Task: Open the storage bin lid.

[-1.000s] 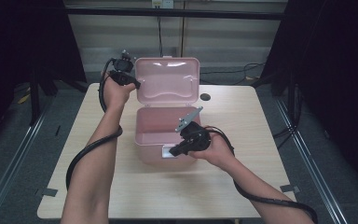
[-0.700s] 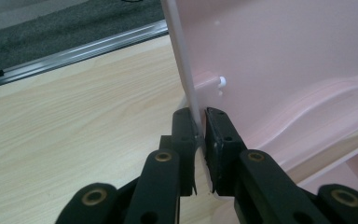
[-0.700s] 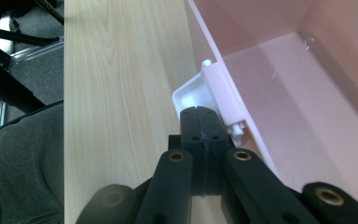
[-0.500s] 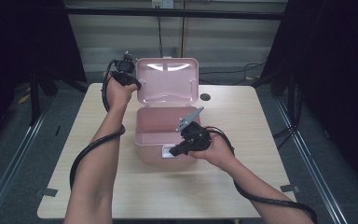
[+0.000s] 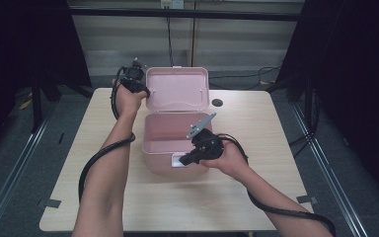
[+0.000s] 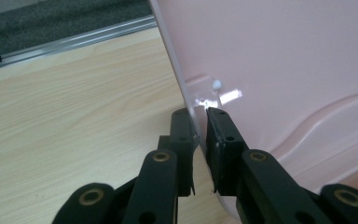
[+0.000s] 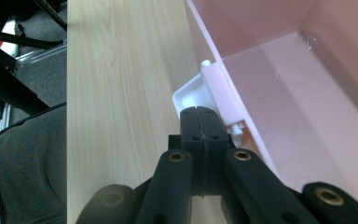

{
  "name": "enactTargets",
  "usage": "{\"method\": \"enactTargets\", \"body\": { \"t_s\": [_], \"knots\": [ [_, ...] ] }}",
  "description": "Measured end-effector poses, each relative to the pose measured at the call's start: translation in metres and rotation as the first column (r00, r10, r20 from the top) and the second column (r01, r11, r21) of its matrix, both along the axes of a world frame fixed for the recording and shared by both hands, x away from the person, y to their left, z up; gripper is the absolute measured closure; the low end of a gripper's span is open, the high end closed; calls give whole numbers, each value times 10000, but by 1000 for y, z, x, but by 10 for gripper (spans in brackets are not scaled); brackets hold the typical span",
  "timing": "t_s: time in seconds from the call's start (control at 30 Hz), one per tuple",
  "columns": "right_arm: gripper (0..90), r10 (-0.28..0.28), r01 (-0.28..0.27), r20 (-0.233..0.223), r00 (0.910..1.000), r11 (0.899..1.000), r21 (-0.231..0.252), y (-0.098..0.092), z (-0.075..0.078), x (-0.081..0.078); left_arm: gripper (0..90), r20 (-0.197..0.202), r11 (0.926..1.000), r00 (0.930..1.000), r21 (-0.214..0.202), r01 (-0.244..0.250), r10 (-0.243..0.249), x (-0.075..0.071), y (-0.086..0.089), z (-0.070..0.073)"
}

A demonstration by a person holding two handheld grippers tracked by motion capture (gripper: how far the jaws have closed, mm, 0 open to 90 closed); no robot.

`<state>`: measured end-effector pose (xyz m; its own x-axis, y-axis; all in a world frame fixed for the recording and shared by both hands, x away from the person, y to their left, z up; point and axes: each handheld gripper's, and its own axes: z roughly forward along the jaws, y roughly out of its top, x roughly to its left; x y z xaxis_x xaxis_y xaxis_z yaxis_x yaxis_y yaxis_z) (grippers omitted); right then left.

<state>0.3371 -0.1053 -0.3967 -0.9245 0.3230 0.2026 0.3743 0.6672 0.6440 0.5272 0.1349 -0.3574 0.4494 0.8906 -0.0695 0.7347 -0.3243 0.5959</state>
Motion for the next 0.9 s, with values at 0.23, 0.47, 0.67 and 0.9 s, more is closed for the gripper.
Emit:
{"method": "enactTargets", "body": {
  "t_s": [0.23,0.47,0.67,0.9],
  "knots": [
    [900,-61,62,-115,9999,10000,63,-2,-1,1,794,-193,9999,9997,-3,-114,114,3,1,-10],
    [900,-44,45,-92,9999,9999,126,-3,-1,0,790,-356,9998,9992,131,-151,156,5,0,-16],
    [900,-81,82,-98,9999,9999,146,-3,-1,1,869,-377,9999,9992,80,103,-100,5,1,-20],
    [900,-89,90,-83,9999,9999,84,-3,-1,1,865,-353,10000,9993,-17,85,-85,4,2,-20]
  ]
}}
